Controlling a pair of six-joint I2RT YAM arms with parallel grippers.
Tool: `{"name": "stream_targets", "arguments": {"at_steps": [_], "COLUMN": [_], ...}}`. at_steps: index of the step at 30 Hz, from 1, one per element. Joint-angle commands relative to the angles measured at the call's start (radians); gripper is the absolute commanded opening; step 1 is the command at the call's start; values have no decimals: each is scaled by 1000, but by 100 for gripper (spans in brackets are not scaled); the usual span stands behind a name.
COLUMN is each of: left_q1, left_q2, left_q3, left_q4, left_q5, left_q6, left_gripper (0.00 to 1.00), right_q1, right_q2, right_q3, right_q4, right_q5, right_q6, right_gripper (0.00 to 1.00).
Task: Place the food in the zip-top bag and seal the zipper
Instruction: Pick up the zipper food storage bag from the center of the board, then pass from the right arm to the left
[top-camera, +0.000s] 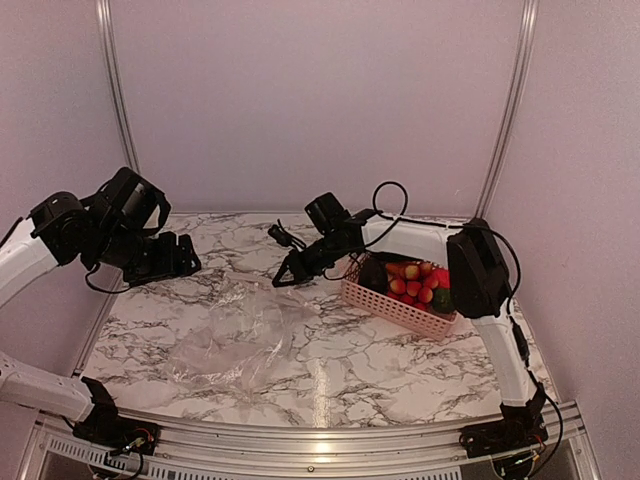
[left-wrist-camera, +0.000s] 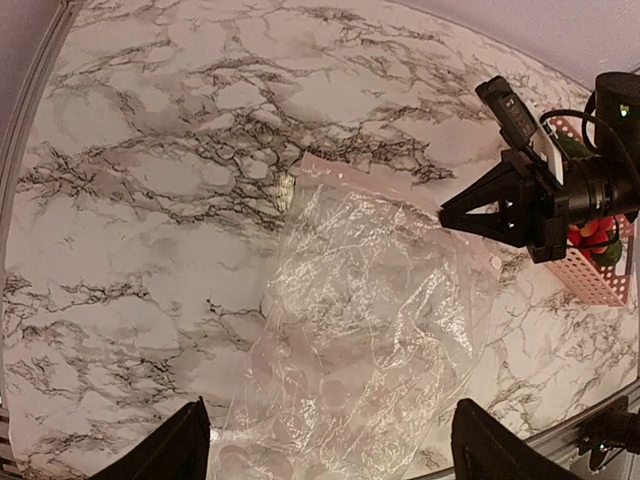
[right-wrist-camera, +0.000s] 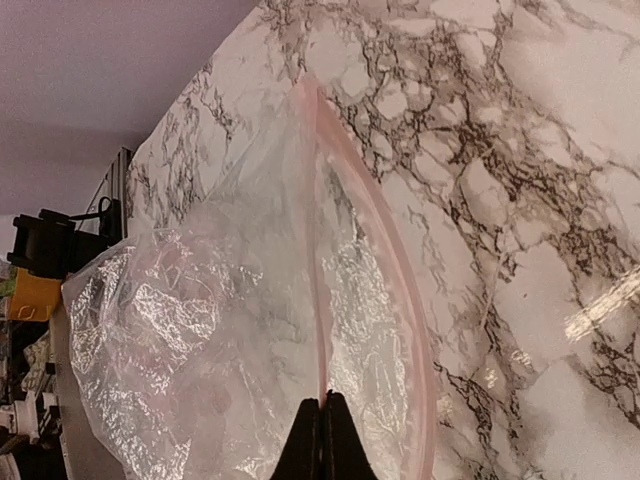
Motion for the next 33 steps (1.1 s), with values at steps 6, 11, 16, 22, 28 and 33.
{"name": "stream_targets", "arguments": {"at_steps": [6,11,16,22,28,33], "left_q1": [46,48,48,39,37,33], "left_q2": [174,220,196,111,-9,-51], "left_q3": [524,627,539,303,149,59], "left_q4": [-48,-31,4,75,93,130], "left_q5": [-252,-223,-146,113,171,388], "left_q6": [174,271,322,410,526,548], "left_gripper": [86,85,83,79,80,80], "right_q1": [58,172,324,413,435,435], "right_q2": [-233,-288,-325,-343,-402,-456], "right_q3": [225,203,78,-49,-86,-127], "right_q4": [-77,-129,-188,-208,-208,-199], "right_q5": [199,294,428,487,502,510], "right_q6": [-284,-424,-540,-582,-587,-597], "right_gripper": [0,0,0,0,0,0]}}
